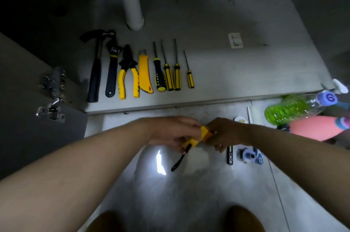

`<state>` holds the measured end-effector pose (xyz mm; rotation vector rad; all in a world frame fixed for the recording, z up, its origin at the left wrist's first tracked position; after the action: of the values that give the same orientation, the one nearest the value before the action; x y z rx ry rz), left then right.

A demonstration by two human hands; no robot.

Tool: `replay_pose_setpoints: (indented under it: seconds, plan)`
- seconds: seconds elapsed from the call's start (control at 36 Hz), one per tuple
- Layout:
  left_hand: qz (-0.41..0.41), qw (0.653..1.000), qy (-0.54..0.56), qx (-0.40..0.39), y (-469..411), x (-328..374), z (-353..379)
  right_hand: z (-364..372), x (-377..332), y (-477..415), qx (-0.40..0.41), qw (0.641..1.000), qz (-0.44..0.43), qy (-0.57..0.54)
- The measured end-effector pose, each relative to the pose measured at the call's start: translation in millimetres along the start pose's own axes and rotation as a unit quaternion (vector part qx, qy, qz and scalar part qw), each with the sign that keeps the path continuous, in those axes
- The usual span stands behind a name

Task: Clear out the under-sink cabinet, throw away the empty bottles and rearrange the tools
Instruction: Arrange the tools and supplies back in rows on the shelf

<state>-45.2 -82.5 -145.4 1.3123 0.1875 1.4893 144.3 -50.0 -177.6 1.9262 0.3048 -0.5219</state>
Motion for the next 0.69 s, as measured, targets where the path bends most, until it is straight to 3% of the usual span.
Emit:
replay_pose_setpoints:
  seconds: [0.08,0.17,0.28,0.36,0.47,0.58,0.69]
  plan:
    - [0.026,0.987,0.123,-0.100,18.1,31.9,-10.4,-32.8,-12.2,23.1,-0.050,0.993,-0.038,-0.100]
    - [0.125,0.971,0.182,-0.092,30.8,60.1,-25.5,-66.9,-21.9,35.9,0.024,0.982,-0.079,-0.173]
    - [0.246,0.941,0.232,0.034,38.1,90.7,-47.8,-107.3,-34.6,31.2,0.194,0.961,-0.092,-0.172]
    - [0.287,0.916,0.257,0.109,42.8,107.1,-64.8,-130.7,-44.7,17.6,0.269,0.944,-0.063,-0.179]
    - [0.317,0.892,0.196,0.256,43.5,119.8,-84.9,-148.4,-59.5,-1.0,0.326,0.920,-0.037,-0.214]
    - [0.331,0.845,0.139,0.396,38.3,131.6,-107.7,-159.1,-72.3,-16.4,0.353,0.898,-0.020,-0.263]
    - [0.332,0.812,0.078,0.473,27.5,144.6,-130.8,-168.2,-81.4,-35.4,0.374,0.875,0.017,-0.306]
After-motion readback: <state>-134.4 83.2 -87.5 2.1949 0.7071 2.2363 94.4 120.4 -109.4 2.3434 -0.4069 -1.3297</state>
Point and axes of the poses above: each hand's wrist, its own y-axis away from the middle knuckle, its own z-axis out of the palm, x = y × z, the point moved 2 cm from there along -y, towards the middle knuckle, and after that the axes turned 9 degrees about y, right-handed, at the moved point
